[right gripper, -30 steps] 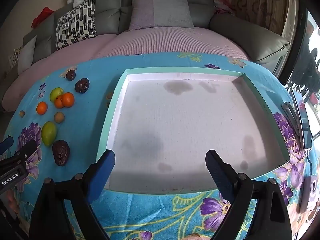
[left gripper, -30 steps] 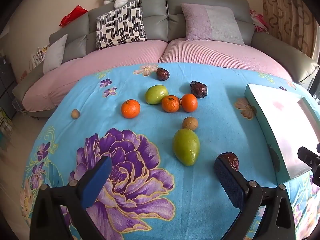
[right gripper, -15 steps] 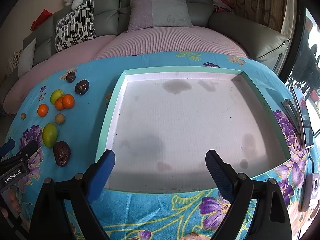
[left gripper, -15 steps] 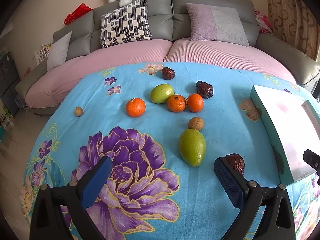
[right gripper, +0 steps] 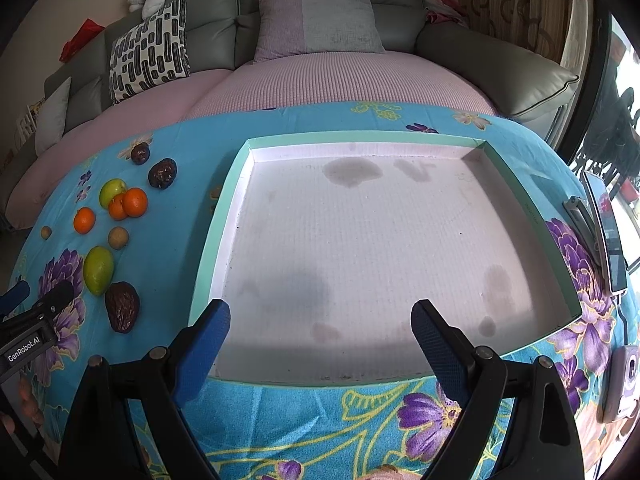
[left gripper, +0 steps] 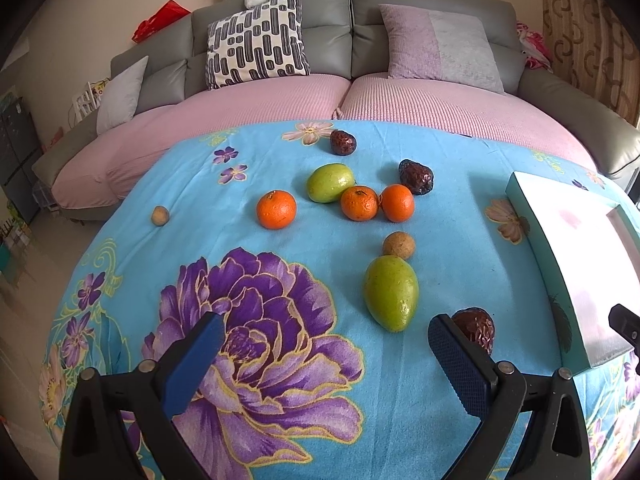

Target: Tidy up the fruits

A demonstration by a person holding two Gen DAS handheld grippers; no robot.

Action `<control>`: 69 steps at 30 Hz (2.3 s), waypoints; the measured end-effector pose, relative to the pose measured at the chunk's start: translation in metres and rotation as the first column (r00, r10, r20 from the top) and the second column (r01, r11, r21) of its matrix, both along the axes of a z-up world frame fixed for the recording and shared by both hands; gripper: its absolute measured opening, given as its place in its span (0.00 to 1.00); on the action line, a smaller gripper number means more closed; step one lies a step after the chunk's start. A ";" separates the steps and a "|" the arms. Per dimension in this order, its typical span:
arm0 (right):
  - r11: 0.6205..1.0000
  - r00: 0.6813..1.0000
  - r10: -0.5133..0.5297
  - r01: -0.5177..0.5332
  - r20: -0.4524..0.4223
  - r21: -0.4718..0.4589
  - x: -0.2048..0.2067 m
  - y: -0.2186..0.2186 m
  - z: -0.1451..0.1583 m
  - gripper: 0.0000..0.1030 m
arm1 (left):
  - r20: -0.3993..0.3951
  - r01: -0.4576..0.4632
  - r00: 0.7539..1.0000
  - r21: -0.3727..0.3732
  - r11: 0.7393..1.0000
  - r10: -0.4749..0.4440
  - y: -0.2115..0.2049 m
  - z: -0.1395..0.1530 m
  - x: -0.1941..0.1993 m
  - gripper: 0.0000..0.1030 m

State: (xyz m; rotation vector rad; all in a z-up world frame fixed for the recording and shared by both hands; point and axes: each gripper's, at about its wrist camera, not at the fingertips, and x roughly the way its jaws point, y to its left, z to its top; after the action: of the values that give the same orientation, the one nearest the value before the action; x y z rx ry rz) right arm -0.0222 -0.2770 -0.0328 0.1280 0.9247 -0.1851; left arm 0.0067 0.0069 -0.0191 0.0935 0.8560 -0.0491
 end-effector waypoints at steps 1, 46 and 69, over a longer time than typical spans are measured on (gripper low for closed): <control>1.000 1.000 0.000 0.000 0.000 0.000 0.000 0.000 0.000 0.90 | 0.000 0.000 1.000 0.000 1.000 0.000 0.000 0.000 0.000 1.00; 1.000 1.000 0.001 -0.001 0.004 -0.010 0.001 0.002 0.010 0.90 | -0.012 -0.013 1.000 0.000 1.000 0.013 0.004 0.002 0.001 1.00; 0.996 0.992 0.090 -0.090 0.092 -0.004 0.007 0.027 0.024 0.90 | -0.010 -0.048 0.999 -0.064 0.997 0.047 0.015 0.018 0.015 1.00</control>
State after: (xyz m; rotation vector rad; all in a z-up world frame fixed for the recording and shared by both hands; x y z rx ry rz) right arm -0.0149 -0.2503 -0.0092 0.0943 0.8367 -0.0949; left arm 0.0220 0.0218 -0.0014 0.0128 0.8640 -0.0323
